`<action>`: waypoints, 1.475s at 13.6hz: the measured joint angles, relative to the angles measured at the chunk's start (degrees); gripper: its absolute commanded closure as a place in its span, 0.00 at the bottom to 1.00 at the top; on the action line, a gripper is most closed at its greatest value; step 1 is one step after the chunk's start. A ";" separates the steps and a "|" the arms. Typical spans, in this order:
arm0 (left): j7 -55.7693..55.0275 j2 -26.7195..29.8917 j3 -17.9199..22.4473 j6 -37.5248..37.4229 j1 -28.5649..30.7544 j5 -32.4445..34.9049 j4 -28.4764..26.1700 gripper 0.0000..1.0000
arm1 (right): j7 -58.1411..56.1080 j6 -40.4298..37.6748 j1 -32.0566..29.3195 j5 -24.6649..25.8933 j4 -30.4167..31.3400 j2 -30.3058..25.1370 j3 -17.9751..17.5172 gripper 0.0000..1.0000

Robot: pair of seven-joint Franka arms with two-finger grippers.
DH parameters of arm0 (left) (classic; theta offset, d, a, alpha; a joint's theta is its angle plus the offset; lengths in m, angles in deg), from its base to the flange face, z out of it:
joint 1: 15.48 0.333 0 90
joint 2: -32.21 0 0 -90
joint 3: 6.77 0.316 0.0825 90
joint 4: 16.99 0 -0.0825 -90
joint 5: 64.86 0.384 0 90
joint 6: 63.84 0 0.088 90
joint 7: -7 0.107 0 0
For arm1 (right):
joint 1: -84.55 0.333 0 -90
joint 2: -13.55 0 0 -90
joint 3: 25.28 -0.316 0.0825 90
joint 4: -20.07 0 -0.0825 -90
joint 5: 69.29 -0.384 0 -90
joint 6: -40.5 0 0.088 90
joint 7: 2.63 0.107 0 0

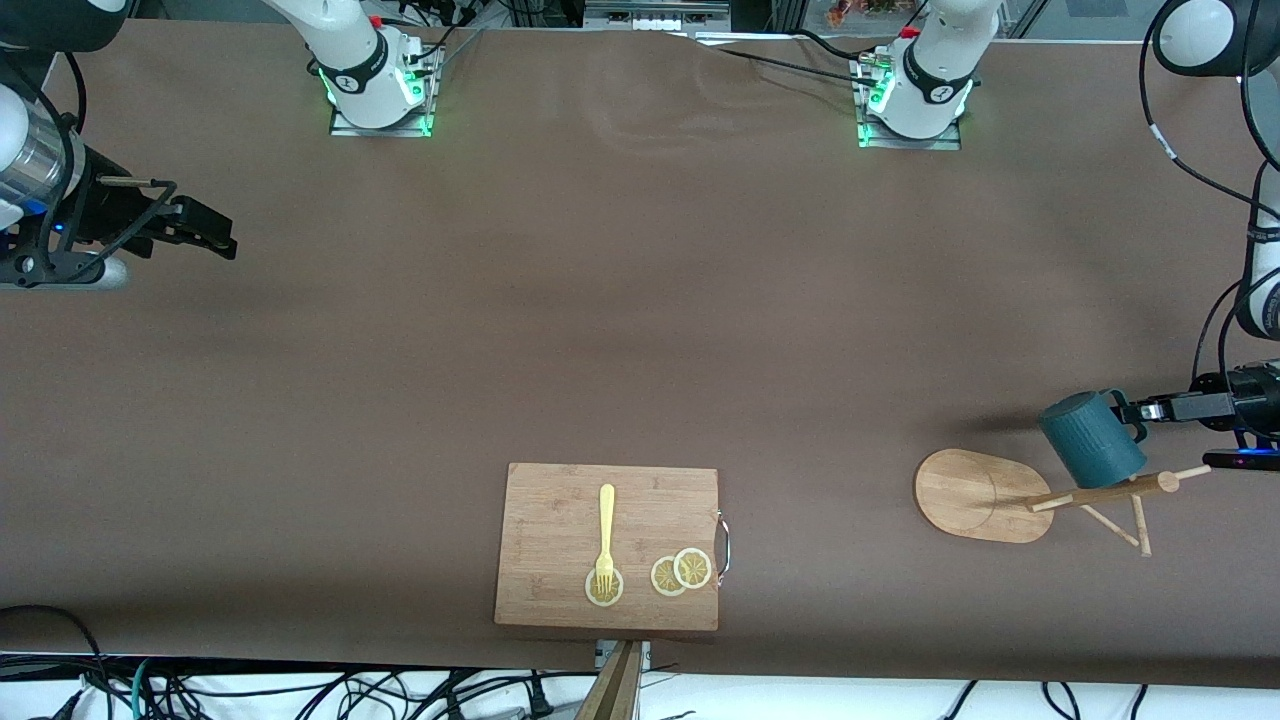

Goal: Pass cup and hang on rack

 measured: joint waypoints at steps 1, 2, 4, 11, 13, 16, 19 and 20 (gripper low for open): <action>-0.01 -0.22 0.01 0.00 0.07 -0.04 0.25 1.00 | 0.00 0.00 0.00 0.00 0.00 0.00 0.00 0.00; -0.01 -0.58 0.01 0.00 0.24 -0.08 0.81 1.00 | 0.00 0.00 0.00 0.00 0.00 0.00 0.00 0.00; -0.03 -1.16 0.03 -0.04 0.67 -0.09 1.45 0.91 | 0.00 0.00 0.00 0.00 0.00 0.00 0.00 0.00; -0.03 -1.73 0.32 -1.23 1.31 -0.09 3.35 0.00 | 0.00 0.00 0.00 0.00 0.00 0.00 0.00 0.00; -0.07 -1.72 1.27 -2.61 1.32 0.87 4.78 0.00 | 0.00 0.00 0.00 0.00 0.00 0.00 0.00 0.00; -0.07 -0.90 1.05 -5.47 1.14 9.36 9.38 0.00 | 0.00 0.00 0.00 0.00 0.00 0.00 0.00 0.00; -0.11 2.43 0.65 -7.67 -0.21 18.18 11.37 0.00 | 0.00 0.00 0.00 -0.03 0.00 0.00 0.00 0.00; -0.13 4.04 0.60 -7.81 -1.16 21.65 11.61 0.00 | 0.00 0.00 0.00 -0.06 0.00 0.00 0.00 0.00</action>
